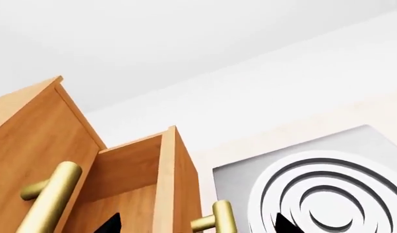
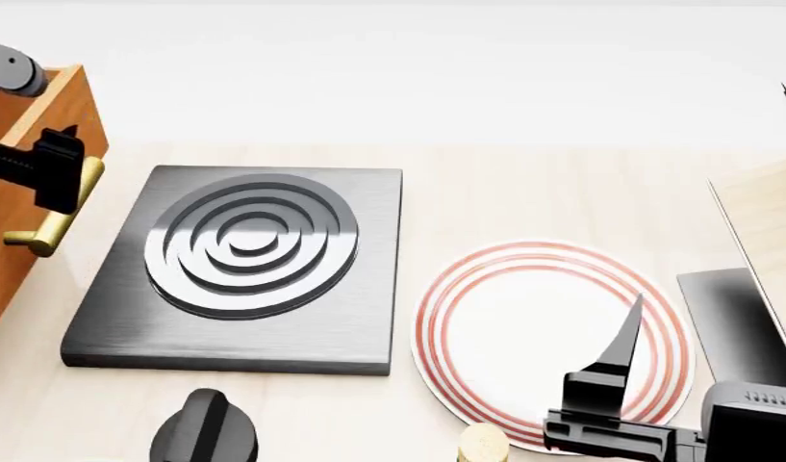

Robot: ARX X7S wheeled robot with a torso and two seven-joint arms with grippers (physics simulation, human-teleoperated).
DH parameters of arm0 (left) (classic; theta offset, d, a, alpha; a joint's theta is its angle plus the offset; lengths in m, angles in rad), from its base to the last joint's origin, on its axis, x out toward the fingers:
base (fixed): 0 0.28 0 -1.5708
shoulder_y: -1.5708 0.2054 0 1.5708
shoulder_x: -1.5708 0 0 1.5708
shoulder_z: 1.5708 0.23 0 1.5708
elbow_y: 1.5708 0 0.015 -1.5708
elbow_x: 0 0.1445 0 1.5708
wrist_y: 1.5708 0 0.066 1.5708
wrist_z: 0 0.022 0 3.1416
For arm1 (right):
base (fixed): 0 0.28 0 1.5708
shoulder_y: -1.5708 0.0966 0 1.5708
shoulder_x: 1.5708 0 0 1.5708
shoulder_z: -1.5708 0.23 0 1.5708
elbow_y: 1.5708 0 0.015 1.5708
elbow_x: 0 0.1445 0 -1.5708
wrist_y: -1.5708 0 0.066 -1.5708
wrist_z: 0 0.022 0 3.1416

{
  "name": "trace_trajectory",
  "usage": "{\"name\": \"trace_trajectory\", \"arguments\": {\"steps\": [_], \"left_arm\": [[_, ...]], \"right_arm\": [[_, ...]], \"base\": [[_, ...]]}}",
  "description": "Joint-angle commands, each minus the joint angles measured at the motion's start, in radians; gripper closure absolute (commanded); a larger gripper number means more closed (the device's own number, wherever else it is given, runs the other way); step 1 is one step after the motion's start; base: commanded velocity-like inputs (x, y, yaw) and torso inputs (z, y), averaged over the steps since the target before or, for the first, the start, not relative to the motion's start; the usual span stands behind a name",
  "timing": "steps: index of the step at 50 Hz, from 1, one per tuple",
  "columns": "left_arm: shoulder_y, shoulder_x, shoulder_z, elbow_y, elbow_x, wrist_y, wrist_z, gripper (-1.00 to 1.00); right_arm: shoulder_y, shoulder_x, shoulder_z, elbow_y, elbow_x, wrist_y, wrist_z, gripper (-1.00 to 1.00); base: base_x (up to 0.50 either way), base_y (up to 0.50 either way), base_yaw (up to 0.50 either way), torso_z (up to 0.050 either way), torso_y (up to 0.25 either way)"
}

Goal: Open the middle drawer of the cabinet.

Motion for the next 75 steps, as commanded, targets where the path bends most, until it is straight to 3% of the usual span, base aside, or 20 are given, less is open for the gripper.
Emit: {"name": "trace_trajectory", "arguments": {"steps": [1,75], "left_arm": [[-0.002,0.019,-0.008,-0.062,0.003,0.019,0.012,-1.00],[0.045,0.122,-0.017,-0.331,0.042,0.153,0.084,-1.00]], "right_arm": [[-0.002,0.003,-0.003,0.003,0.001,-0.004,0.001,-1.00],[-0.001,0.018,-0.030,0.026,0.011,-0.023,0.007,-1.00]], "base": [[0.00,0.00,0.00,0.000,0.000],[0.00,0.00,0.00,0.000,0.000]]}}
